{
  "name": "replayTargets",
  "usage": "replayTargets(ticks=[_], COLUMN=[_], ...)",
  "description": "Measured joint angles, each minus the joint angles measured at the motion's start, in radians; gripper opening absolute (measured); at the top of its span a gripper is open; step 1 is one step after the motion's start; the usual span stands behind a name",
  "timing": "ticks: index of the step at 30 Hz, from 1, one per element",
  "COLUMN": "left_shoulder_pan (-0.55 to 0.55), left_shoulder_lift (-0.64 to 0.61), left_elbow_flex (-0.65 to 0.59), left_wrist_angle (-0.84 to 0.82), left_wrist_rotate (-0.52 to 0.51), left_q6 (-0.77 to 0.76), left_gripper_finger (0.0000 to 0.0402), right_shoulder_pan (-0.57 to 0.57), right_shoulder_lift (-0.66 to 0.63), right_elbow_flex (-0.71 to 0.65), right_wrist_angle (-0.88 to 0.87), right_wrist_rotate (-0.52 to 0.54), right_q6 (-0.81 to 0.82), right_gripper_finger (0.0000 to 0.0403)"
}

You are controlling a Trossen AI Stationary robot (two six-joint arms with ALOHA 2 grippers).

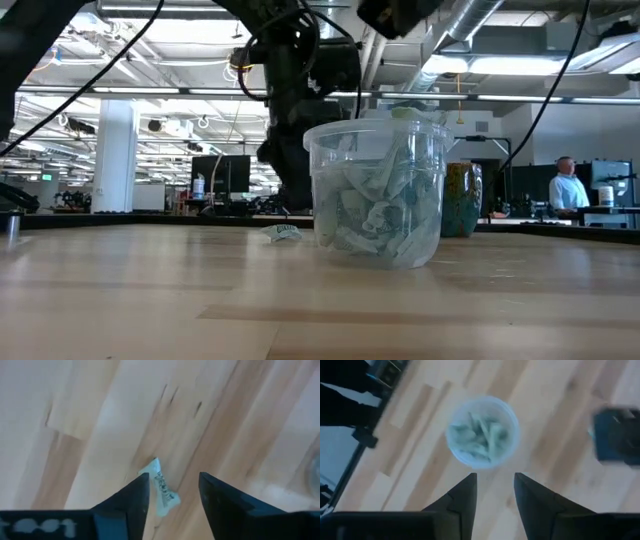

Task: Pick and place Stevia / Truvia into bins
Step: Put the green stevia packet into the transparent container

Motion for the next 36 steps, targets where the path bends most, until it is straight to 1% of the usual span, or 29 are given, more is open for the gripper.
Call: replayTargets(ticks=[6, 12, 16, 25, 27, 30, 33, 36], left_shoulder_pan=[0.0, 0.0, 0.0, -0.003, -0.009, -0.011, -0.011, -0.01], left_shoulder_lift=[0.048, 0.087, 0.109, 0.148, 0.147, 0.144, 0.144, 0.144], left_elbow_flex=[0.0, 0.0, 0.0, 0.004, 0.004, 0.003, 0.005, 0.006], left_wrist_angle=[-0.014, -0.029, -0.018, -0.025, -0.021, -0.021, -0.025, -0.026], left_wrist_rotate=[-0.007, -0.003, -0.008, -0.017, -0.044, -0.078, -0.08, -0.084], left_q6=[-0.016, -0.05, -0.075, -0.112, -0.114, -0.113, -0.114, -0.125], left_gripper_finger=[0.0197, 0.0223, 0.0229, 0.0229, 0.0224, 0.0202, 0.0165, 0.0118], right_shoulder_pan=[-0.087, -0.127, -0.139, -0.143, -0.146, -0.155, -0.163, -0.169], right_shoulder_lift=[0.0, -0.016, -0.022, -0.022, -0.022, -0.022, -0.022, -0.022], right_elbow_flex=[0.0, 0.0, 0.0, 0.0, 0.0, 0.0, 0.0, 0.0], right_wrist_angle=[-0.041, -0.049, -0.045, -0.048, -0.048, -0.048, -0.048, -0.048], right_wrist_rotate=[0.0, 0.0, 0.0, 0.0, 0.0, 0.003, 0.017, 0.02], right_q6=[0.001, -0.017, -0.017, -0.025, -0.025, -0.027, -0.04, -0.042], right_gripper_finger=[0.0121, 0.012, 0.012, 0.012, 0.012, 0.012, 0.012, 0.012])
